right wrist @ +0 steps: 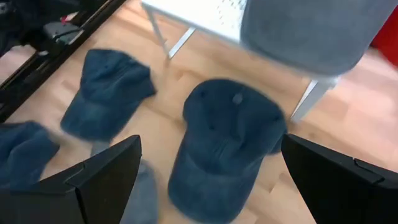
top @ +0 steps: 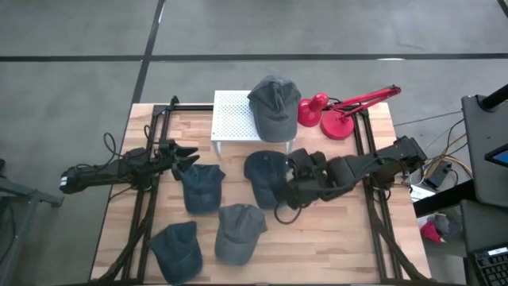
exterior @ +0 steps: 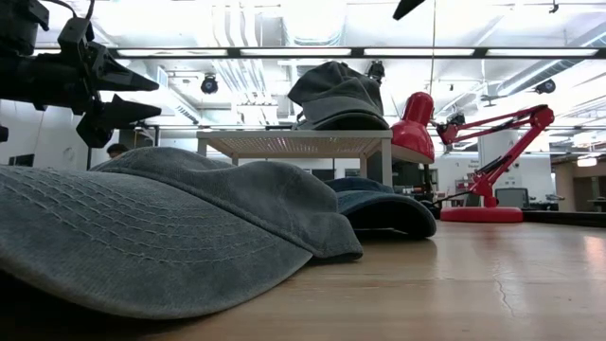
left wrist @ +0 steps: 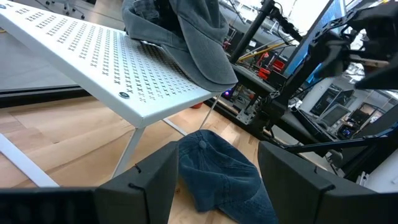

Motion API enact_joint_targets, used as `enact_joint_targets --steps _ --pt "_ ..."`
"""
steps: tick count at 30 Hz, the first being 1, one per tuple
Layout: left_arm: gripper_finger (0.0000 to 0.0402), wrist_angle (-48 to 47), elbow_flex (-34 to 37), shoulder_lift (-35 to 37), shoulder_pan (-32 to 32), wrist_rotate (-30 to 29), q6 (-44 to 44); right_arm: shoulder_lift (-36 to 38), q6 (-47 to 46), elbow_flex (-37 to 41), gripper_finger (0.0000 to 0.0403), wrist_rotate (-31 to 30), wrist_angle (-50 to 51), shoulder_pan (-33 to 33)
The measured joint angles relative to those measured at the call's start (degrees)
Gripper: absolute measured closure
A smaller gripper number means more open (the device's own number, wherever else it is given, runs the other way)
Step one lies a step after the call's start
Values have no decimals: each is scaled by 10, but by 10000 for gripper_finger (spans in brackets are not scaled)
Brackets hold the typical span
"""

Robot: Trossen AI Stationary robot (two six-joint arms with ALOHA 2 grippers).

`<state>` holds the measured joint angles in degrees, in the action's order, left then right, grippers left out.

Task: Pick & Place hat
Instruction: Put the gray cap on the shelf

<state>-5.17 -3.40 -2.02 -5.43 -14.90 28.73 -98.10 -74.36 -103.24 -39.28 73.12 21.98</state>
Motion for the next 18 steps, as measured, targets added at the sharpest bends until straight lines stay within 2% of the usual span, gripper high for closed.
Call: enact_joint_targets --steps 7,12,18 --pt "179 0 0 0 0 0 0 0 -65 18 18 3 -17 38" --pt "179 0 0 0 0 0 0 -4 -81 34 18 3 -71 45" --pt "179 0 0 0 0 0 0 -46 -84 35 18 6 -157 45"
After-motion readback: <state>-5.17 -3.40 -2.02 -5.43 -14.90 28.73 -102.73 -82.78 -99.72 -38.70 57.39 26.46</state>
